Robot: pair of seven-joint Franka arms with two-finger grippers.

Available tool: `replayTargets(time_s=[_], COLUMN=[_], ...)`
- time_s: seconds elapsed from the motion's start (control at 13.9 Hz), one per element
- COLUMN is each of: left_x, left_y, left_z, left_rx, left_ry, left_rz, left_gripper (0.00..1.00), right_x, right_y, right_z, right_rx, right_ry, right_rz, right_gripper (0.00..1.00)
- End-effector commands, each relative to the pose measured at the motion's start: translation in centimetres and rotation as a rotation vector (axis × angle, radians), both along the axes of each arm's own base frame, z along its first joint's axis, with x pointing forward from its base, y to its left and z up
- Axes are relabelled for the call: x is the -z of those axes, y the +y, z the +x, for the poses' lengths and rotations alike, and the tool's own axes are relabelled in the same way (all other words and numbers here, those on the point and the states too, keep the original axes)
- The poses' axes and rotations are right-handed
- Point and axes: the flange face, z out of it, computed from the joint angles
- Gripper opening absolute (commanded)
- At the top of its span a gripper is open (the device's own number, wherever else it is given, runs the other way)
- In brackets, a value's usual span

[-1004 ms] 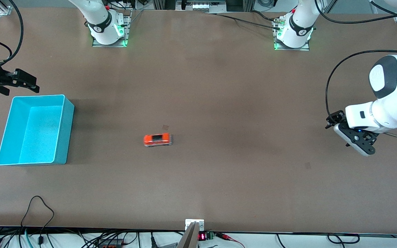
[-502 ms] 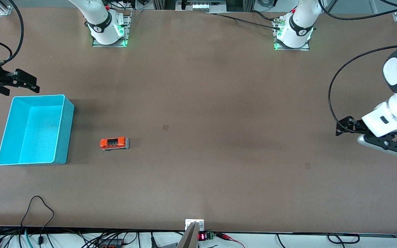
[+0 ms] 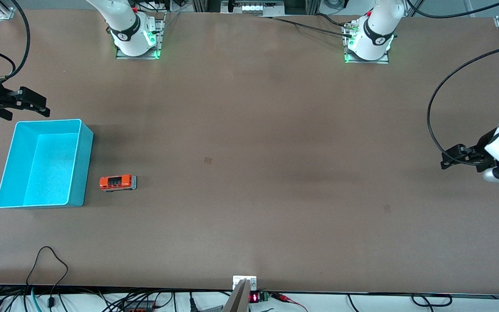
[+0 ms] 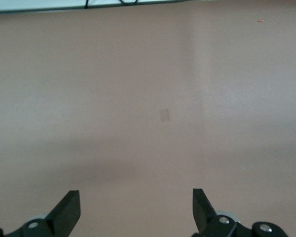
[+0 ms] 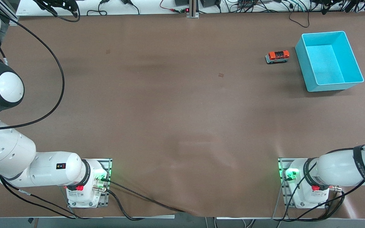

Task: Wind up bus and store in blue box
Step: 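Open the left gripper, releasing the bus to roll toward the cyan box, then reach the right gripper down to the bus beside the box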

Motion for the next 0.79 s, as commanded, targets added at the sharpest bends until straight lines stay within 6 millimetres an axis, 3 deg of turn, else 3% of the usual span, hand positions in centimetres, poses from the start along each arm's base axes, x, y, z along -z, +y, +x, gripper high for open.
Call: replayTargets(time_s=[0.0, 0.14, 0.36, 0.5, 0.65, 0.72], left_x=[-3.7, -5.3, -5.5, -4.7, -5.1, -4.9], left_y=[-0.7, -1.8, -3.9, -4.3, -4.0, -3.7], left_z=[-1.3, -1.9, -2.3, -1.3, -0.8, -1.0], left_rx=[-0.061, -0.092, -0.082, -0.076, -0.077, -0.081], left_ry=[0.016, 0.017, 0.040, 0.035, 0.018, 0.016], left_rz=[-0.022, -0.027, -0.059, -0.088, -0.078, -0.074], left_gripper=[1.00, 1.00, 1.00, 1.00, 1.00, 1.00], right_x=[-0.1, -0.1, 0.0, 0.4, 0.8, 2.2], right_y=[0.4, 0.6, 0.5, 0.6, 0.6, 0.8], right_z=[0.1, 0.1, 0.2, 0.3, 0.5, 1.0], right_rx=[-0.018, -0.015, -0.017, -0.020, -0.020, -0.021], right_ry=[0.000, 0.003, 0.001, 0.012, 0.018, 0.046], right_rz=[0.016, 0.018, 0.019, 0.019, 0.018, 0.016], right_gripper=[1.00, 1.00, 1.00, 1.00, 1.00, 1.00])
